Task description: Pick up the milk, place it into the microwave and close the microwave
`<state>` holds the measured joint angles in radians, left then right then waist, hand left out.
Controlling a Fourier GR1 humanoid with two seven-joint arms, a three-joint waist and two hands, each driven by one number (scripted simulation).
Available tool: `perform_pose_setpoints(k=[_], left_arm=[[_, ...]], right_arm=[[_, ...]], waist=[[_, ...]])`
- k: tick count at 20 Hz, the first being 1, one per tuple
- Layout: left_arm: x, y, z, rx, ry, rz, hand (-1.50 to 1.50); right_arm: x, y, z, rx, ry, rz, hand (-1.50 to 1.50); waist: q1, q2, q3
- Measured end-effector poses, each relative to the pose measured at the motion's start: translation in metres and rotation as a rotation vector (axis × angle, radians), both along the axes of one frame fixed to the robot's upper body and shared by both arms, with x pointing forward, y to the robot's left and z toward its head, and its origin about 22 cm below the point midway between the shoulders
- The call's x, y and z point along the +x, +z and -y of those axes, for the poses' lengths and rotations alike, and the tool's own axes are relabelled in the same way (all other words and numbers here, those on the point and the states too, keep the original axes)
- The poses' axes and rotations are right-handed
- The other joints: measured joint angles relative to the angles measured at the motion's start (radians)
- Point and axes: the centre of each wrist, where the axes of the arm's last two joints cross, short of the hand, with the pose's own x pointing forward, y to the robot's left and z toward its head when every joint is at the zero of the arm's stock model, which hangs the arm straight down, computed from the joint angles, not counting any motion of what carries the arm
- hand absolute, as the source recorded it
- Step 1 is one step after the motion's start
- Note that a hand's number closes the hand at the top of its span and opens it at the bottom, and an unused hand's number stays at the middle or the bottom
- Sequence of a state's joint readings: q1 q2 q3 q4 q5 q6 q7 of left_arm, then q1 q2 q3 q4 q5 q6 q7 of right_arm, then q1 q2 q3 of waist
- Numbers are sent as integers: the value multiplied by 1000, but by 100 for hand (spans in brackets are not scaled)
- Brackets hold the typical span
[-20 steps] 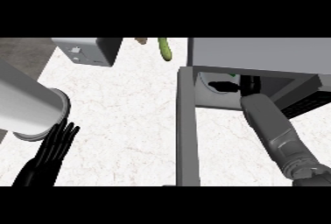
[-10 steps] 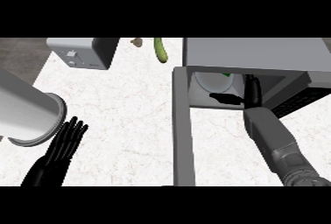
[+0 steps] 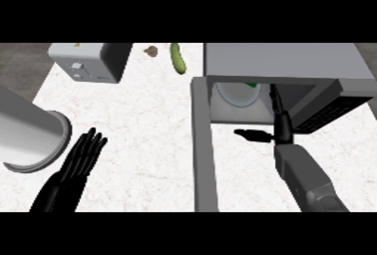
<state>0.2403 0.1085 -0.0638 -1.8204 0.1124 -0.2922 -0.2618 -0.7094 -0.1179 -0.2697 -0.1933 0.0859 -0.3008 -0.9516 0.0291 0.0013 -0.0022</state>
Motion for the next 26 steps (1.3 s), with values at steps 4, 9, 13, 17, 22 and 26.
perform_pose_setpoints(k=[4,9,13,17,22,26], left_arm=[[-4,2,2,10,-6,3,-150],[-1,3,7,-21,-38,-9,-150],[-1,-2,5,-7,-110,-46,150],[0,-4,11,54,-145,-56,150],[9,-14,22,160,-201,-75,150],[10,-21,39,281,-289,-66,150]], right_arm=[[-24,-21,8,50,18,-28,-150],[-53,-41,12,180,50,-21,-150],[-77,-53,18,271,74,-15,-150],[-96,-55,31,323,95,15,-150],[-125,-50,44,354,102,62,-150],[-142,-36,57,351,113,92,-150]], waist=[[-17,-2,1],[-31,-4,2],[-45,-8,1],[-48,-9,1],[-55,-9,0],[-59,-10,0]])
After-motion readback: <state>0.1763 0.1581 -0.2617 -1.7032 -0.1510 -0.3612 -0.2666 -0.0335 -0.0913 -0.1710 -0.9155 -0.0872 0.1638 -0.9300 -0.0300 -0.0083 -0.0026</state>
